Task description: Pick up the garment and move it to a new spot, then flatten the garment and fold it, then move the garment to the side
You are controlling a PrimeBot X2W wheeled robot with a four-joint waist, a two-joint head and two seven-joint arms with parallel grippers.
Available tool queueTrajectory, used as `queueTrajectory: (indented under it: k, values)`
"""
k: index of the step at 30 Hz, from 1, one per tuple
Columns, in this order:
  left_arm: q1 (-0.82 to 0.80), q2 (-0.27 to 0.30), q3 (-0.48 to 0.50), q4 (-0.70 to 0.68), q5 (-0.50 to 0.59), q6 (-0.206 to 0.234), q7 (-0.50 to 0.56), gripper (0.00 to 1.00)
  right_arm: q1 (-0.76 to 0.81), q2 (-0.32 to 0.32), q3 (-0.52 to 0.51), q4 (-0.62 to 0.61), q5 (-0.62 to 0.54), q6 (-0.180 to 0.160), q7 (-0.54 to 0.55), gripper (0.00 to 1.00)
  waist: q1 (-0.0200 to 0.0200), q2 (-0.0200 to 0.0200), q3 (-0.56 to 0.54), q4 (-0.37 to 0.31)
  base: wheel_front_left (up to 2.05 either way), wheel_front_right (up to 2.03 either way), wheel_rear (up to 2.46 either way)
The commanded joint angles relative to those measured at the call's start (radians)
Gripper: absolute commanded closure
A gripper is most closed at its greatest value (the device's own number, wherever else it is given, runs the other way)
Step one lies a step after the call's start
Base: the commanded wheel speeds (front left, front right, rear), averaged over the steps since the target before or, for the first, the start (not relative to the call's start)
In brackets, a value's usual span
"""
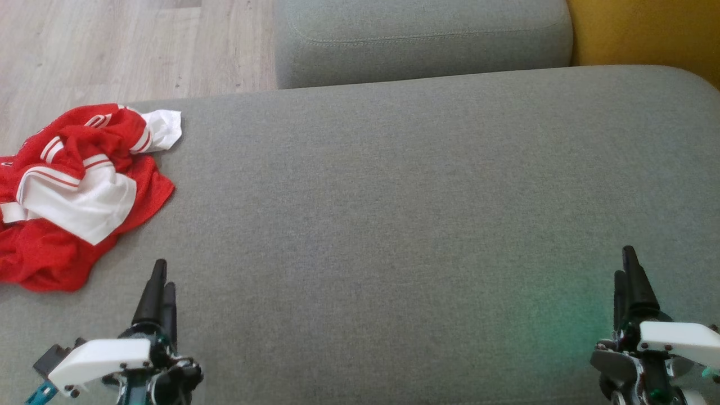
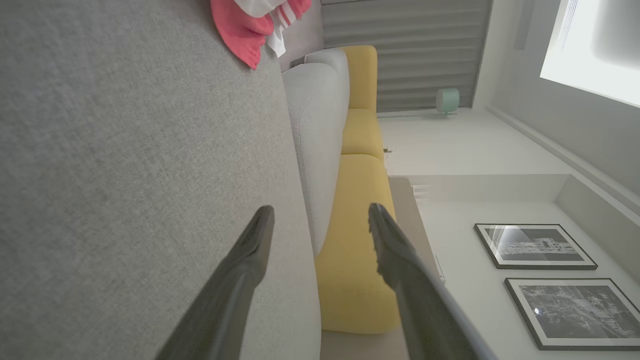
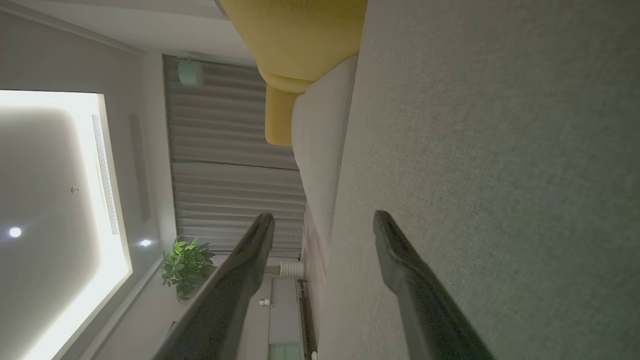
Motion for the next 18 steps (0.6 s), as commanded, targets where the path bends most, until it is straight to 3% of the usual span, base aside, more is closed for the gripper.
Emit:
queueTrajectory:
  k: [1,18]
  values:
    - [-0.040,0.011,-0.006,-0.037,0.024,0.003,-0.010,0.00,-0.037,-0.024,0.012,-0.041,-0.030,0.000,-0.010,0.00,0.0000,0.0000,0.000,0.000,0.00,0.00,0.00]
    - [-0.039,0.015,-0.057,-0.042,0.301,0.061,-0.057,0.00,-0.032,-0.050,0.064,-0.081,-0.344,0.000,-0.058,0.00,0.0000,0.0000,-0.003,0.002,0.00,0.00,0.00]
